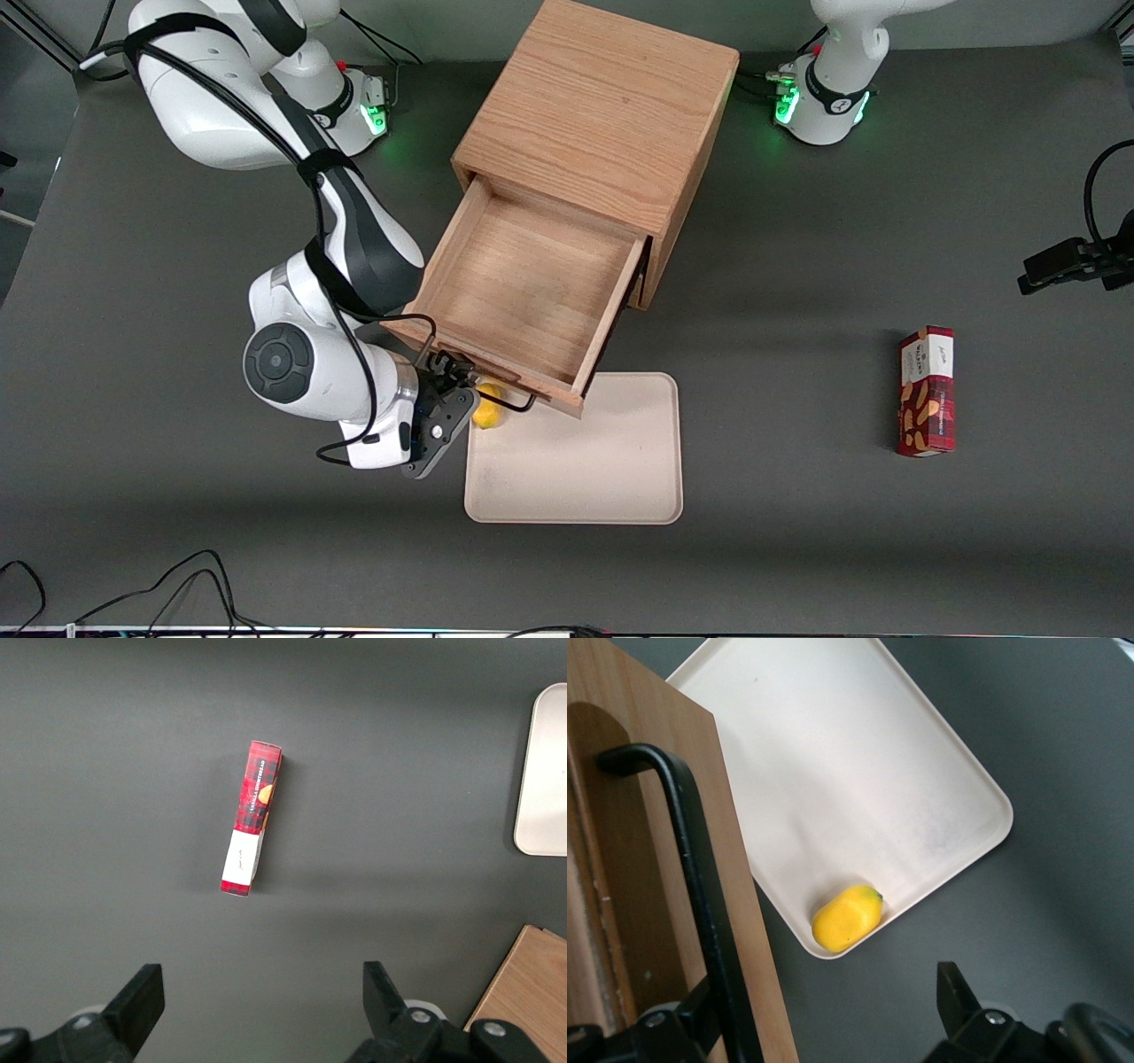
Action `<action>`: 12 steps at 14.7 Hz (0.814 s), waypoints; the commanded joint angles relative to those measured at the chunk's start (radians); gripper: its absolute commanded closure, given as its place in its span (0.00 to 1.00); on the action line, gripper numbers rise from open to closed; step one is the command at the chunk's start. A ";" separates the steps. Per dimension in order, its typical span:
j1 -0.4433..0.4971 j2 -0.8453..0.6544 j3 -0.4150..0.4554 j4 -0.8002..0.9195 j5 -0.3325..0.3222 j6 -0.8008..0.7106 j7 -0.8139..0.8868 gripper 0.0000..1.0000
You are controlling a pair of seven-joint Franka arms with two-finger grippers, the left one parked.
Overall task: Open upper drawer
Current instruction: 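Pull the upper drawer outward by its handle with the right gripper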
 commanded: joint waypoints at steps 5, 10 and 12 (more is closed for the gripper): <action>0.007 0.046 -0.003 0.070 -0.014 0.056 -0.021 0.00; 0.006 0.056 -0.003 0.080 -0.014 0.087 -0.021 0.00; 0.006 0.063 -0.006 0.090 -0.014 0.090 -0.021 0.00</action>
